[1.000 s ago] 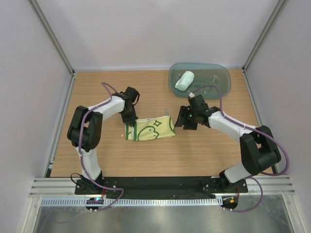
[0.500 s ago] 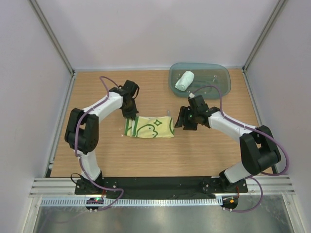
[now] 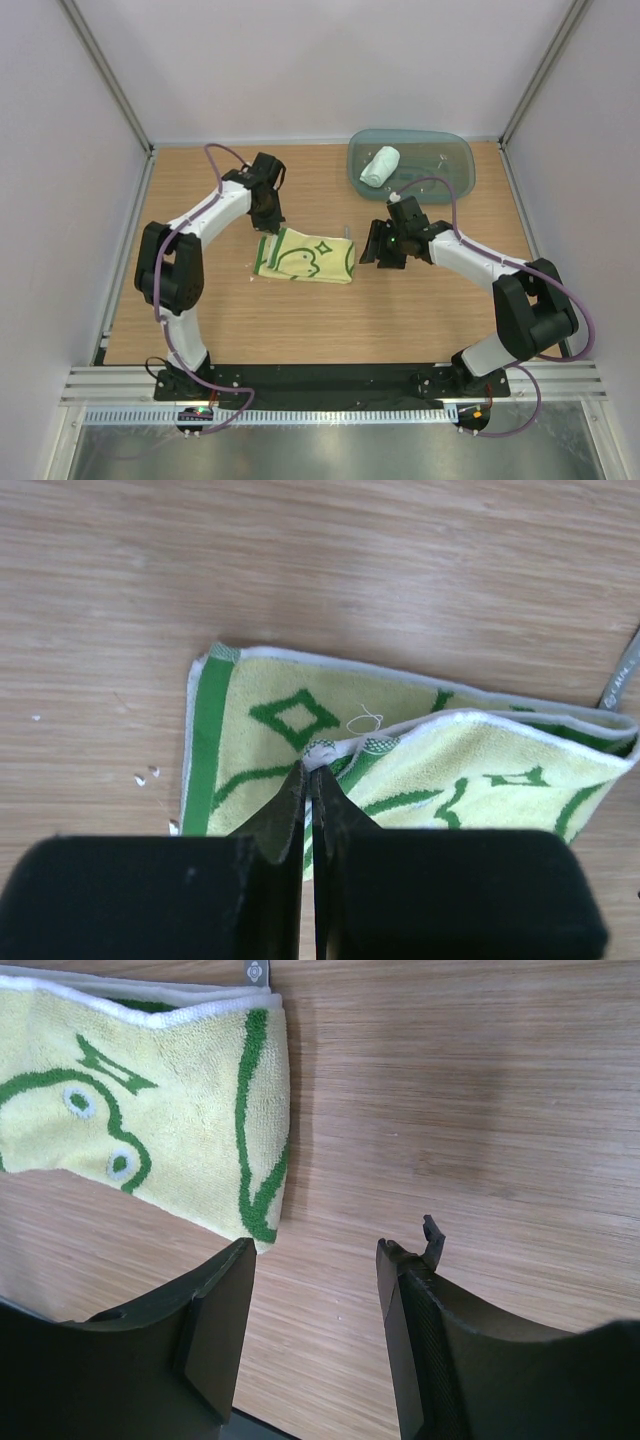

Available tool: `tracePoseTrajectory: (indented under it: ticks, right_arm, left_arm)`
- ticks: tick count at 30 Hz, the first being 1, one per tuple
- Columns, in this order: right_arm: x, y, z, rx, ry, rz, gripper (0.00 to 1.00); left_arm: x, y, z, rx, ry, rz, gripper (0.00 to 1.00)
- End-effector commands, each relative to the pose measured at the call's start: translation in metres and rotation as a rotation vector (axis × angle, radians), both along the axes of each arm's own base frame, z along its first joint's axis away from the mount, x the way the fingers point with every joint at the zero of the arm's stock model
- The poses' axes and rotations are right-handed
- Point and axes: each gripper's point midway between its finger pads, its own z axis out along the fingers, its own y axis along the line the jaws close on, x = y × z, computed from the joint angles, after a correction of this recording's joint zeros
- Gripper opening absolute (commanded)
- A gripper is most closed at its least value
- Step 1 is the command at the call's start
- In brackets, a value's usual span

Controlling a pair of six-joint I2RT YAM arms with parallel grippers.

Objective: Roll the towels
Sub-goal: Fold the towel

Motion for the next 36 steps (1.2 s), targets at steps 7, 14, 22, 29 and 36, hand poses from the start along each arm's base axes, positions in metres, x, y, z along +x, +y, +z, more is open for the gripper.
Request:
tracePoseTrajectory:
  ticks: [7,14,22,29,36]
  right_arm:
    - [-0.001,0.005,-0.001,0.006,-0.012,0.030,0.58]
    - [-0.001,0.007,-0.001,0.011,-0.006,0.035,0.58]
    - [-0.004,0.009,-0.002,0.011,-0.008,0.038,0.58]
    - [-0.006,0.010,-0.002,0.019,-0.006,0.028,0.58]
    - [-0.004,0.013,0.000,0.014,-0.012,0.041,0.58]
  left_arm:
    - [0.028,0.020,-0.040,0.028,0.050,0.021,0.03]
    - [0.022,0.026,-0.040,0.056,0.061,0.031,0.31]
    - [0.018,0.032,-0.009,0.058,0.015,0.046,0.40]
    - [0.000,0.021,-0.005,-0.005,0.021,0.037,0.36]
    - [-0.017,0.010,-0.034,-0.029,0.083,0.011,0.37]
